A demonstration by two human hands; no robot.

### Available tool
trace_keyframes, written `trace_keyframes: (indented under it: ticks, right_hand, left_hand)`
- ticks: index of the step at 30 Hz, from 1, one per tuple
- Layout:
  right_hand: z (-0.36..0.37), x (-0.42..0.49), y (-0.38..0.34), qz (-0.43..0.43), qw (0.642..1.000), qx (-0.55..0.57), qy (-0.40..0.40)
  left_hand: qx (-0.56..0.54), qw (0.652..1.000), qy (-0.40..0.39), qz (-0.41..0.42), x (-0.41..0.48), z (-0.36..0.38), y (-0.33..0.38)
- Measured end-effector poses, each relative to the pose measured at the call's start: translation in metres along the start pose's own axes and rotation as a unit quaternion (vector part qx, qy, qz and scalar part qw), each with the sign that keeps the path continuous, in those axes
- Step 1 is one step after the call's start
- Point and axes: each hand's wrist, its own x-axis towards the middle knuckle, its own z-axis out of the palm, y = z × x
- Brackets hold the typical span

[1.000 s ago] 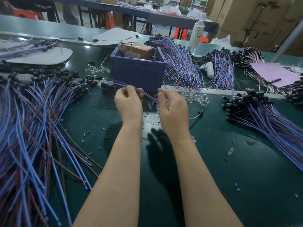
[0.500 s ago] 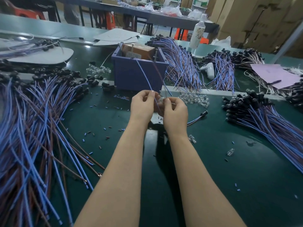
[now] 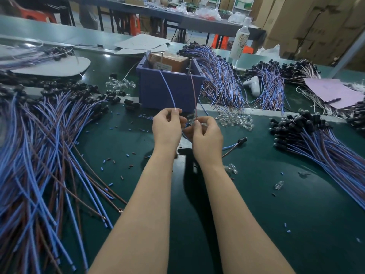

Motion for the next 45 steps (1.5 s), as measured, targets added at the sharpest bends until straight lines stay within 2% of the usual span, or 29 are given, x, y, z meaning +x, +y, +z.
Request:
trace_keyframes:
  ticks: [28, 33, 35, 38, 40, 43, 45]
  right_hand:
    - [0.0, -0.002, 0.0, -0.034, 0.999, -0.032, -0.019]
    - [-0.003, -0.005, -0.007, -0.058, 0.993, -0.076, -0.072]
    - [-0.009, -0.004, -0.011, -0.107, 0.98, -0.136, -0.095]
    - [-0.028, 0.006, -0.021, -0.171, 0.956, -0.233, -0.051]
    - [-0.045, 0.013, -0.03, -0.173, 0.961, -0.217, -0.004]
    - [-0.074, 0.017, -0.04, -0.166, 0.974, -0.093, 0.122]
    - [-0.095, 0.019, -0.041, -0.131, 0.968, 0.071, 0.204]
  left_hand:
    - [0.017, 0.999, -0.024, 0.021, -0.001, 0.0, 0.0]
    - [0.037, 0.996, -0.086, 0.012, -0.003, 0.001, 0.011]
    - [0.065, 0.99, -0.116, 0.053, -0.006, 0.002, 0.023]
    - [0.127, 0.968, -0.126, 0.178, -0.014, 0.01, 0.051]
    - [0.191, 0.944, -0.12, 0.241, -0.021, 0.022, 0.07]
    - [0.289, 0.93, -0.107, 0.2, -0.032, 0.04, 0.08]
    - [0.281, 0.941, -0.144, 0.124, -0.044, 0.053, 0.075]
